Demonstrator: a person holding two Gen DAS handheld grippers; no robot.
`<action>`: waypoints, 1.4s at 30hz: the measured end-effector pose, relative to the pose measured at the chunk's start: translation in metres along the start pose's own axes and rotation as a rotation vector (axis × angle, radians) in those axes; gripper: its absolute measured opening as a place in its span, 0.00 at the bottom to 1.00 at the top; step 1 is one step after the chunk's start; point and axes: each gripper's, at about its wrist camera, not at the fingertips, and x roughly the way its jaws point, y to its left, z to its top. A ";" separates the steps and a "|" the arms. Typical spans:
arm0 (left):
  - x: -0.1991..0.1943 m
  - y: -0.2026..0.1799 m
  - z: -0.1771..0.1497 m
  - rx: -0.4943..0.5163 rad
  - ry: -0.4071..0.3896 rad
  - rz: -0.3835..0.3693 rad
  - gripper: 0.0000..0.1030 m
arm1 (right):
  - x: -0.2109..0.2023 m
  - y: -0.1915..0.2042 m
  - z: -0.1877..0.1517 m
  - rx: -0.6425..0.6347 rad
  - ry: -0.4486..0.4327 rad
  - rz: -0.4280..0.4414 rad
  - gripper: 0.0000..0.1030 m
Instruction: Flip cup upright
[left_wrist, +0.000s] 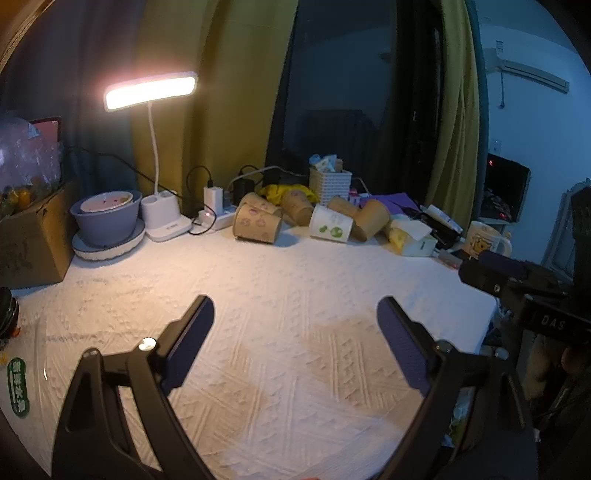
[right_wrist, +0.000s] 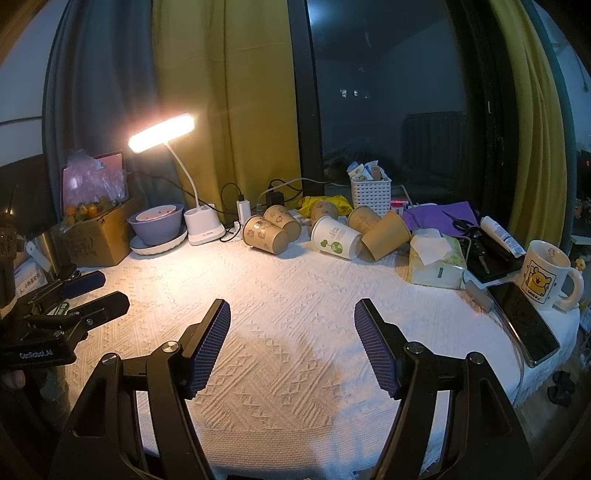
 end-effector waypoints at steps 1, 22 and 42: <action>0.000 0.000 0.000 -0.006 0.006 -0.002 0.88 | 0.000 -0.001 0.000 0.000 -0.001 0.001 0.71; 0.000 -0.005 0.002 0.009 0.006 -0.010 0.88 | -0.001 -0.001 0.001 -0.002 -0.001 0.001 0.71; 0.030 0.000 0.008 -0.028 0.087 -0.008 0.88 | 0.015 -0.013 0.005 0.012 0.035 -0.007 0.71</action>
